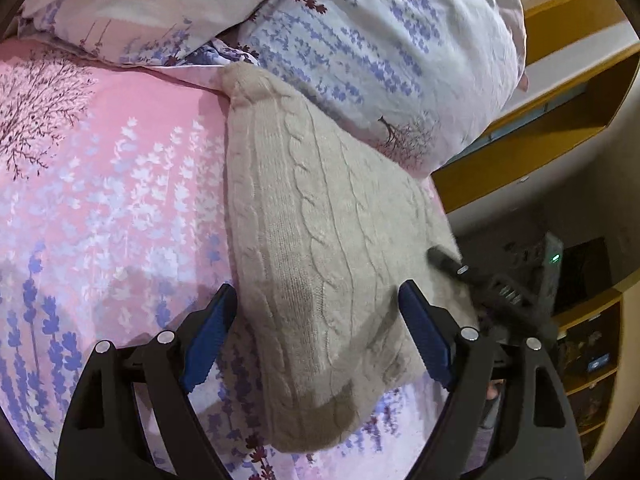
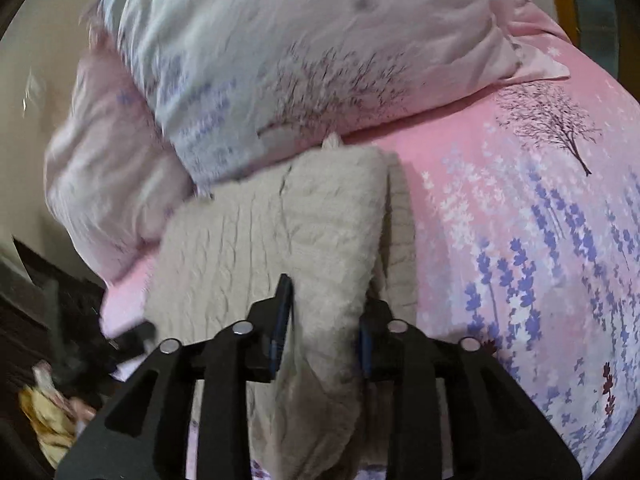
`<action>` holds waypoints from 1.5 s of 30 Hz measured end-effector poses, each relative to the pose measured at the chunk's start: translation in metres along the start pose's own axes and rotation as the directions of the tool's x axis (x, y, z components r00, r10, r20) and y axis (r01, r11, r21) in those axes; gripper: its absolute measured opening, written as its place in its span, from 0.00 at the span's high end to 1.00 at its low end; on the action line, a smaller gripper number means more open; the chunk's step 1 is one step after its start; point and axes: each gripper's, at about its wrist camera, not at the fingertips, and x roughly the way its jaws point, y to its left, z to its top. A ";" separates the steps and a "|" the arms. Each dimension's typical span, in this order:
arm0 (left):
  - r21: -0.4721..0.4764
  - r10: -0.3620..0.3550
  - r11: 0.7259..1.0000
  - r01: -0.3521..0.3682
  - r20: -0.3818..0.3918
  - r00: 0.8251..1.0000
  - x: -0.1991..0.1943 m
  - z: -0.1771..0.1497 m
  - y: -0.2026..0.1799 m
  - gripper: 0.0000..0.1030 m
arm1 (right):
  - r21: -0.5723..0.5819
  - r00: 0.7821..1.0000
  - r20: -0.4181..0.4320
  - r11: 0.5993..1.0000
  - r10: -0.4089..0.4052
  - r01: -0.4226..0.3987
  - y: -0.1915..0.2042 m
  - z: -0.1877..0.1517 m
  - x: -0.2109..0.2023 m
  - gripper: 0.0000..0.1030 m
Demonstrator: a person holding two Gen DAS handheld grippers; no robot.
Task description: Fold small clothes
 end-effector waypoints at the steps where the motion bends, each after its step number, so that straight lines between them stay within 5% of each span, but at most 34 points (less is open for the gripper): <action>1: 0.015 0.019 1.000 -0.019 0.000 1.000 0.002 0.000 -0.003 0.19 | 0.009 1.000 0.005 1.000 0.003 -0.003 -0.002 0.003 -0.001 0.68; 7: 0.038 0.045 0.998 -0.045 0.002 0.999 0.008 0.001 -0.009 0.24 | 0.078 0.999 0.030 0.997 0.013 -0.015 -0.019 0.027 0.008 0.65; 9: 0.038 0.046 0.998 -0.046 0.002 0.999 0.009 0.001 -0.010 0.26 | 0.059 0.999 0.037 0.998 -0.017 0.015 -0.014 0.033 0.010 0.74; 11: 0.038 0.045 0.998 -0.045 0.003 0.999 0.010 0.001 -0.010 0.27 | -0.042 0.993 0.068 0.995 -0.093 0.096 0.009 0.040 0.018 0.89; 14: 0.034 0.042 0.999 -0.043 0.007 0.999 0.011 0.001 -0.010 0.28 | -0.238 0.977 0.196 0.962 -0.085 0.132 0.047 0.041 0.001 0.91; 16: 0.029 0.038 0.999 -0.038 0.010 0.999 0.010 0.000 -0.008 0.28 | -0.258 0.970 0.228 0.955 -0.089 0.149 0.051 0.044 -0.002 0.91; 19: 0.027 0.033 0.999 -0.034 0.009 0.999 0.009 -0.002 -0.005 0.29 | -0.160 0.970 0.120 0.960 -0.211 0.229 0.019 0.055 0.027 0.89; 21: 0.030 0.034 0.999 -0.034 0.008 0.999 0.009 -0.003 -0.006 0.29 | -0.104 0.973 0.067 0.968 -0.220 0.227 0.000 0.055 0.035 0.75; 24: 0.028 0.031 0.999 -0.031 0.007 0.999 0.007 -0.004 -0.005 0.30 | -0.036 0.982 0.098 0.986 -0.161 0.166 -0.011 0.047 0.009 0.43; 28: 0.015 0.021 1.000 -0.021 0.007 1.000 0.005 -0.004 -0.003 0.31 | 0.006 0.996 0.077 0.999 -0.035 0.034 -0.022 0.022 -0.023 0.42; 32: 0.009 0.029 1.000 -0.029 0.012 1.000 0.003 -0.008 -0.002 0.37 | 0.003 0.999 0.041 1.000 0.022 -0.022 -0.028 -0.016 -0.044 0.58; 38: 0.002 0.035 0.999 -0.035 0.032 0.999 -0.004 -0.019 -0.001 0.53 | -0.005 0.999 0.010 0.999 0.048 -0.048 -0.025 -0.043 -0.047 0.60; 41: 0.007 0.034 0.999 -0.035 0.042 0.999 -0.004 -0.024 -0.005 0.66 | -0.064 1.000 0.005 0.998 -0.003 0.003 -0.016 -0.048 -0.038 0.88; 45: 0.023 0.033 0.999 -0.034 0.047 0.998 -0.007 -0.031 -0.011 0.78 | -0.053 0.997 0.070 0.999 0.018 -0.014 -0.020 -0.047 -0.053 0.93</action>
